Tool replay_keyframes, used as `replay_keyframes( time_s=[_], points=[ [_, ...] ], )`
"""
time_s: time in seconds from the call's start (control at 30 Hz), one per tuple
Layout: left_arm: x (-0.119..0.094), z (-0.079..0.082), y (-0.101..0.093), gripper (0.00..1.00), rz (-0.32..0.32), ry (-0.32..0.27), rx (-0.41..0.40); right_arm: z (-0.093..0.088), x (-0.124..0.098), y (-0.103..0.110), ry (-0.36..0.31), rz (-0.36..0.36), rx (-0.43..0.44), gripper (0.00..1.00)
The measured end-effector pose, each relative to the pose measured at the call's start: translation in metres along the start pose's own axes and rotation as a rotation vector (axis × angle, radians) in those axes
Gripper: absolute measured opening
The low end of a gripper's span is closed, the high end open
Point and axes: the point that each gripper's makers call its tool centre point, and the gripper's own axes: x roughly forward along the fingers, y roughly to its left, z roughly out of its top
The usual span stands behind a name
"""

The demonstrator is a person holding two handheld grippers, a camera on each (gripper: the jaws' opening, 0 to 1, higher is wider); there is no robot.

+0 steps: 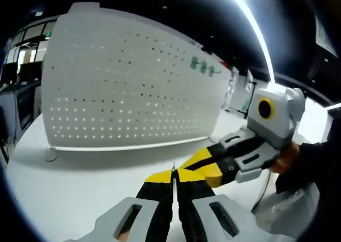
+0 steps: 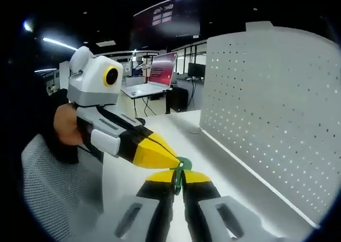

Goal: Insert the hook assembly into the mounting plate slot until the hook locks in place.

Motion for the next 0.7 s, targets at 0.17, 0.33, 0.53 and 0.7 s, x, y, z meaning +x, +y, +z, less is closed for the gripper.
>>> replay_keyframes(
  time_s=[0.17,0.33,0.53,0.7],
  points=[
    [-0.0001,0.0006,-0.0004,0.01,-0.002,-0.003,-0.008,0.0002,0.0002,-0.0005,-0.003,-0.003,0.004,0.02],
    [-0.0001,0.0007,-0.001,0.01,-0.007,-0.005,-0.018,-0.0001,0.0001,-0.0017,-0.005,-0.007,0.014,0.02],
    [-0.0004,0.0018,-0.001,0.01,-0.01,-0.012,-0.033,0.001,-0.0006,-0.0029,-0.018,-0.006,0.044,0.02],
    [-0.0007,0.0028,-0.0012,0.01,-0.01,-0.016,-0.035,0.0001,-0.0003,-0.0029,-0.014,-0.008,0.058,0.02]
  ],
)
